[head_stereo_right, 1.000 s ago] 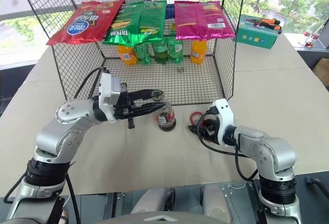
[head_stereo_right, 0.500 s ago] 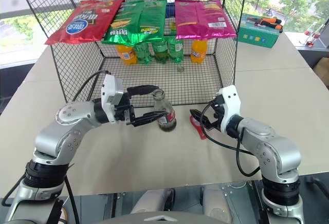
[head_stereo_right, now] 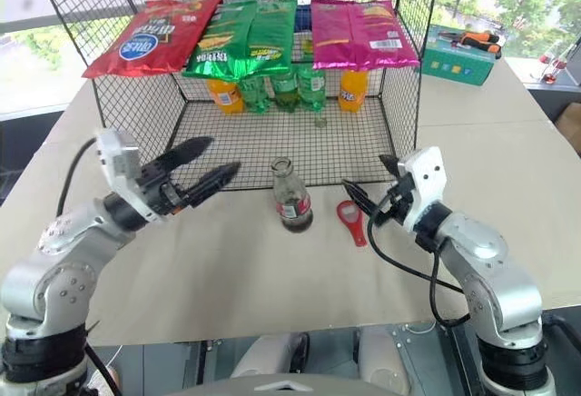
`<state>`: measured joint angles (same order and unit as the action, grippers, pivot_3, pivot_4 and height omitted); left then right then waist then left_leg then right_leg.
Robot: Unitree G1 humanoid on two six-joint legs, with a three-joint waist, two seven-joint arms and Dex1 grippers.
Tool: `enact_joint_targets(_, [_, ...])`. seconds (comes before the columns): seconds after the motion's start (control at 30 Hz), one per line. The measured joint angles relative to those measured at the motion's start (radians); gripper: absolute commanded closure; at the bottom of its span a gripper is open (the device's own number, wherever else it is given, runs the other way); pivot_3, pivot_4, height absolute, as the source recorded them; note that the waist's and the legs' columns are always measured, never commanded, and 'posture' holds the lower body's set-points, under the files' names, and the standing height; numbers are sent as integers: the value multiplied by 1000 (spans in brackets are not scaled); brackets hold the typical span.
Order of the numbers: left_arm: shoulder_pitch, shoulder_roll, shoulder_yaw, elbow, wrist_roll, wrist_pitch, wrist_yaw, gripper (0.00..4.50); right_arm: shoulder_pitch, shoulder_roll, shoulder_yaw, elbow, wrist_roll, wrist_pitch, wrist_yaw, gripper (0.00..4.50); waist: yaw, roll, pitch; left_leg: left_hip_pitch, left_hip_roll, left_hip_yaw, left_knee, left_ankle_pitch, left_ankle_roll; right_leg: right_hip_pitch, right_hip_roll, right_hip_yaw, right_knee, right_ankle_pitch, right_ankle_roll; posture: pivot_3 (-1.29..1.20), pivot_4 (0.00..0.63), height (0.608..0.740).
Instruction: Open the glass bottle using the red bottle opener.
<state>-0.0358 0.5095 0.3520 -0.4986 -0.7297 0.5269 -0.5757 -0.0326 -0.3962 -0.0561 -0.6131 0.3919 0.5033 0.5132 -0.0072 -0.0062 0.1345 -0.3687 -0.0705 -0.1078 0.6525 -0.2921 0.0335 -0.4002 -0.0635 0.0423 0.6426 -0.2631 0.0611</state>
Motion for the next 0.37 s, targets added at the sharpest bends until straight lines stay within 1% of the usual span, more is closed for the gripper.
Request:
enact_joint_targets(0.07, [91,-28,1,1,46,-33,32,48,99,-27,-13,22,-40,-125,41,0,0,-1,0,-1,0,0,0,0,0,0,0,0,0,0,0,0,150,740])
enact_joint_targets(0.23, [256,-28,25,-2,101,-106,1,48,365,-105,-108,69,-61,-308,165,0,6,0,0,2,1,0,-1,0,0,4,0,1,-1,0,0,0,150,740])
enact_joint_targets(0.3, [293,-25,45,-3,106,-132,-14,48,442,-116,-142,70,-51,-352,203,0,6,0,1,4,2,0,-1,-1,1,6,0,2,0,0,0,0,150,740])
enact_joint_targets(0.37, [313,-24,58,-3,109,-147,-22,48,471,-119,-159,70,-48,-377,221,0,5,0,1,6,3,0,-1,-3,4,7,1,2,0,0,0,0,150,740])
